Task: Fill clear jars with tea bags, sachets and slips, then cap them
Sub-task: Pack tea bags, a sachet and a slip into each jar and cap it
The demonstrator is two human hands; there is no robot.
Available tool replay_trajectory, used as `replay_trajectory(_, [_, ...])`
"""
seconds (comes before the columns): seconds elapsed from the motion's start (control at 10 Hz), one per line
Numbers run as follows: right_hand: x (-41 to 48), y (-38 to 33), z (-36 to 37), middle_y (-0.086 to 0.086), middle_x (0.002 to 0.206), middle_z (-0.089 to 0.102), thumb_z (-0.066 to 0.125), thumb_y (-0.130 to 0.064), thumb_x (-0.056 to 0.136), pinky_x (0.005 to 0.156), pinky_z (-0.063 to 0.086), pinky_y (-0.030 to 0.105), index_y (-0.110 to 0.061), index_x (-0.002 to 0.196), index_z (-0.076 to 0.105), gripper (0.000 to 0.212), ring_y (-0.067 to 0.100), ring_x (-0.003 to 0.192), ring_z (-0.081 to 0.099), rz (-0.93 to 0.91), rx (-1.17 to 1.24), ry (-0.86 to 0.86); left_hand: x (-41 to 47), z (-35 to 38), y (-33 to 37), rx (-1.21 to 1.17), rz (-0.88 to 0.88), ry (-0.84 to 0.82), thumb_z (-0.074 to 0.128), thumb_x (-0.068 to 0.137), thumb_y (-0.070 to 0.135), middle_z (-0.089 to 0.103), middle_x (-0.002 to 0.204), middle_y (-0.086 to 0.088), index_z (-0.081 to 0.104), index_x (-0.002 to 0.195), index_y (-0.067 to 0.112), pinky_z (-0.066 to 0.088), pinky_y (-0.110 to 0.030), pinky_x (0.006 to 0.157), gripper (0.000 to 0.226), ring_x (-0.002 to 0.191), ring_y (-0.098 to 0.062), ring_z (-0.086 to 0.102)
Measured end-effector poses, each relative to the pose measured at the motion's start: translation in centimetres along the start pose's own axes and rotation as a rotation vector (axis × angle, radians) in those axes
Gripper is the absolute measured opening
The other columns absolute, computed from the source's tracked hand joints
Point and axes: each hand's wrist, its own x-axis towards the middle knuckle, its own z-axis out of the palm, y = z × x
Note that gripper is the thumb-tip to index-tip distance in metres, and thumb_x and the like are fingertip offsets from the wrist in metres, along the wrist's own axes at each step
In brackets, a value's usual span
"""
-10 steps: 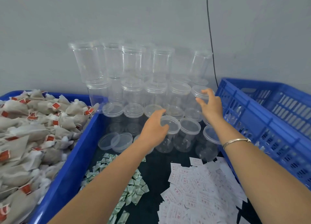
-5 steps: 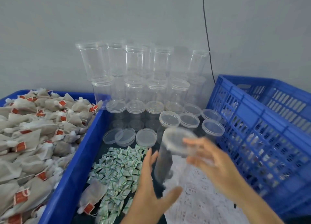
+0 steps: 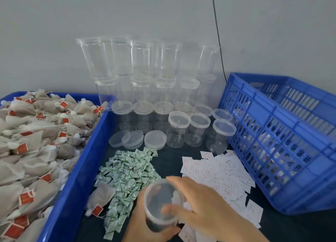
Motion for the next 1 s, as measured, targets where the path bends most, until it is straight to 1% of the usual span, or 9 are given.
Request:
replay_trajectory(0.1, [2.2, -1.5, -1.3, 0.0, 0.093, 0.054, -0.004, -0.087, 0.074, 0.066, 0.037, 0.037, -0.019, 0.129, 0.042, 0.099, 0.025, 0.076, 0.054, 0.017, -0.385, 0.083, 1.7, -0.3, 0.8, -0.637, 0.198, -0.378, 0.085, 0.065, 0.014, 0.062, 0.122, 0.01, 0.044, 0.13, 0.025, 0.05, -0.021, 0.091, 0.078, 0.119, -0.017, 0.057])
replay_trajectory(0.2, [4.5, -2.9, -2.4, -0.002, 0.069, 0.038, 0.022, -0.085, 0.084, 0.053, 0.018, 0.035, -0.012, 0.096, 0.044, 0.078, 0.021, 0.059, 0.038, 0.056, -0.516, 0.047, 3.1, 1.2, -1.0, -0.737, 0.223, -0.412, 0.089, 0.05, 0.027, 0.064, 0.112, 0.009, 0.05, 0.121, 0.022, 0.05, -0.026, 0.095, 0.082, 0.112, 0.009, 0.056])
replay_trajectory(0.3, [5.5, -3.3, -2.8, -0.004, 0.065, 0.039, 0.04, -0.077, 0.086, 0.051, 0.015, 0.031, -0.015, 0.078, 0.035, 0.063, 0.015, 0.055, 0.033, 0.096, -0.476, -0.011, 3.1, 1.9, -0.1, -0.72, 0.247, -0.373, 0.09, 0.046, 0.046, 0.067, 0.103, 0.021, 0.053, 0.12, 0.03, 0.05, -0.012, 0.079, 0.085, 0.099, 0.013, 0.06])
replay_trajectory(0.4, [5.4, -3.6, -2.8, -0.004, 0.067, 0.041, 0.048, -0.071, 0.085, 0.053, 0.02, 0.033, -0.018, 0.072, 0.026, 0.059, 0.014, 0.056, 0.035, 0.076, -0.424, -0.056, 3.5, 1.3, -1.1, -0.747, 0.271, -0.396, 0.091, 0.052, 0.042, 0.058, 0.118, 0.036, 0.042, 0.127, 0.049, 0.044, -0.003, 0.079, 0.09, 0.108, 0.01, 0.058])
replay_trajectory(0.6, [6.0, -3.9, -3.4, -0.002, 0.07, 0.043, 0.051, -0.069, 0.087, 0.073, 0.029, 0.039, -0.017, 0.071, 0.027, 0.06, 0.015, 0.059, 0.036, 0.06, -0.465, -0.153, 3.5, 0.1, -0.2, -0.713, 0.302, -0.44, 0.093, 0.054, 0.033, 0.053, 0.118, 0.043, 0.033, 0.116, 0.077, 0.044, -0.002, 0.082, 0.097, 0.111, 0.013, 0.055])
replay_trajectory(0.7, [6.4, -3.9, -3.7, -0.002, 0.075, 0.044, 0.058, -0.066, 0.084, 0.077, 0.026, 0.037, -0.015, 0.078, 0.034, 0.057, 0.017, 0.064, 0.038, -0.003, -0.49, -0.229, 3.5, 0.0, -0.3, -0.72, 0.252, -0.443, 0.09, 0.05, 0.042, 0.049, 0.116, 0.048, 0.033, 0.108, 0.079, 0.04, 0.003, 0.078, 0.09, 0.108, 0.02, 0.051])
replay_trajectory(0.8, [6.1, -3.7, -4.1, -0.004, 0.086, 0.039, 0.076, -0.052, 0.074, 0.075, 0.027, 0.033, -0.02, 0.1, 0.038, 0.056, 0.018, 0.083, 0.038, -0.085, -0.463, -0.306, 3.7, -0.2, -0.1, -0.702, 0.247, -0.481, 0.086, 0.046, 0.042, 0.05, 0.111, 0.048, 0.034, 0.108, 0.075, 0.039, 0.003, 0.076, 0.088, 0.103, 0.023, 0.051])
replay_trajectory(0.9, [5.7, -3.8, -4.2, -0.004, 0.103, 0.035, 0.083, -0.036, 0.073, 0.078, 0.028, 0.032, -0.025, 0.125, 0.041, 0.068, 0.014, 0.093, 0.025, -0.211, -0.536, -0.365, 3.9, 0.2, -0.6, -0.722, 0.253, -0.536, 0.091, 0.054, 0.018, 0.063, 0.114, 0.022, 0.046, 0.12, 0.037, 0.047, -0.013, 0.082, 0.082, 0.107, 0.001, 0.061])
replay_trajectory(1.0, [5.6, -3.8, -4.4, -0.002, 0.12, 0.04, 0.077, -0.02, 0.083, 0.083, 0.03, 0.032, -0.029, 0.139, 0.042, 0.066, 0.012, 0.095, 0.017, -0.321, -0.559, -0.372, 3.8, -0.2, -1.5, -0.713, 0.196, -0.569, 0.092, 0.053, 0.027, 0.065, 0.116, 0.011, 0.051, 0.122, 0.023, 0.049, -0.013, 0.082, 0.081, 0.107, -0.005, 0.063])
